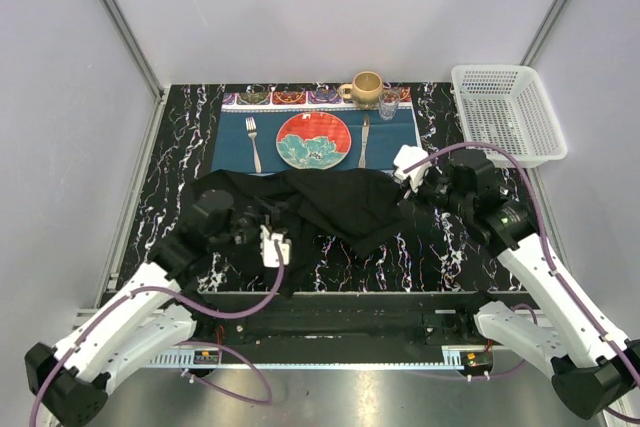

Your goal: Pin the brooch onto the clothing

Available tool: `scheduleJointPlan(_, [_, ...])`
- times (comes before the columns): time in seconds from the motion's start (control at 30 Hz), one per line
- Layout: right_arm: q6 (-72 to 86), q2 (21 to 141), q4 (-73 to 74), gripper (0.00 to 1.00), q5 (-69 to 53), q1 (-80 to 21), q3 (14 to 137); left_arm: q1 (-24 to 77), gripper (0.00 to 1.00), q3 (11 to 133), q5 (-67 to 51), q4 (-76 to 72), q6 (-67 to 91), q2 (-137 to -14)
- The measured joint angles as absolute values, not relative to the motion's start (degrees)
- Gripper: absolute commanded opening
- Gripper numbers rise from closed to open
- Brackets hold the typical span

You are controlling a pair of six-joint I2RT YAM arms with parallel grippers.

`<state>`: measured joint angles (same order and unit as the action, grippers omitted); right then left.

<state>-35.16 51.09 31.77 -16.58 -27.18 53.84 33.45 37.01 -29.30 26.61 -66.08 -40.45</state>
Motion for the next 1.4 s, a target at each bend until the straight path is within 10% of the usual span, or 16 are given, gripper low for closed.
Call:
scheduleJointPlan(0.63, [-29.9,51.1,31.7,0.0,-17.2,-27.2,57.4,45.3,0.58,26.9,-23.7,-7.8,-65.9,-60.5])
scheduleJointPlan(0.93, [-29.4,50.6,31.7,0.0,-16.4,-27.2,58.2,46.1,0.0,27.6,-17.4,-13.0,-61.8,-66.7])
scheduleJointPlan(1.4, [-31.3,52.8,30.3,0.0,-4.2,-25.8,67.1,33.0,0.0,44.5,-9.2,4.6,-44.0,-46.9])
